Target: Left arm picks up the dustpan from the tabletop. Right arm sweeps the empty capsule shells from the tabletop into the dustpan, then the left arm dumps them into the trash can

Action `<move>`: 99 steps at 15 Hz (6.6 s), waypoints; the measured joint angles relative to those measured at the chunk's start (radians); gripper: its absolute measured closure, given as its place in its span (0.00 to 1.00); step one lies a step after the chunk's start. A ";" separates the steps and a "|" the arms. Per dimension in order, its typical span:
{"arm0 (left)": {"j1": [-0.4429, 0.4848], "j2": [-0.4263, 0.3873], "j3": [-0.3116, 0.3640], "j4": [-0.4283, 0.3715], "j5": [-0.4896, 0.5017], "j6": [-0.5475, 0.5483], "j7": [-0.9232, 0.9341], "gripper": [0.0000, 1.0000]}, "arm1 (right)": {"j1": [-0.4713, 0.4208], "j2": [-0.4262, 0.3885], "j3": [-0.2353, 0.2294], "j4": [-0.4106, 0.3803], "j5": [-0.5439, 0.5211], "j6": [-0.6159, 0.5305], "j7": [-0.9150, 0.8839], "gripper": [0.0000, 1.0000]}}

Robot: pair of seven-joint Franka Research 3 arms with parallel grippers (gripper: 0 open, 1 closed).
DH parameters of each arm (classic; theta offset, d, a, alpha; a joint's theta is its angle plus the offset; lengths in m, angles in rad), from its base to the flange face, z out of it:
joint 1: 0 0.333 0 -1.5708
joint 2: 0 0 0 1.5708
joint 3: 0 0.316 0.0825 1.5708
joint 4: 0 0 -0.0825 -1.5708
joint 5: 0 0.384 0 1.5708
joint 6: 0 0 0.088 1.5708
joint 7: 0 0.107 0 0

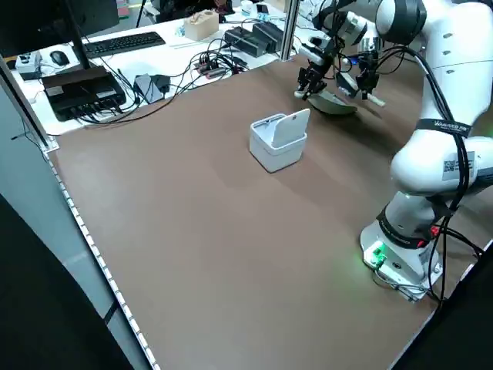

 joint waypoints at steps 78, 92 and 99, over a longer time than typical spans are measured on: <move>1.372 -0.023 -0.762 0.120 -0.417 -0.028 1.059 0.67 | -0.235 -0.642 -0.019 -1.171 -0.145 0.106 -0.330 0.74; 1.376 -0.053 -0.618 0.126 -0.335 -0.024 1.250 0.67 | -0.237 -0.643 -0.019 -1.120 -0.144 0.060 -0.326 0.02; 1.364 -0.109 -0.569 0.085 -0.364 0.111 1.268 0.67 | -0.302 -0.680 -0.031 -0.791 -0.145 -0.271 -0.320 0.00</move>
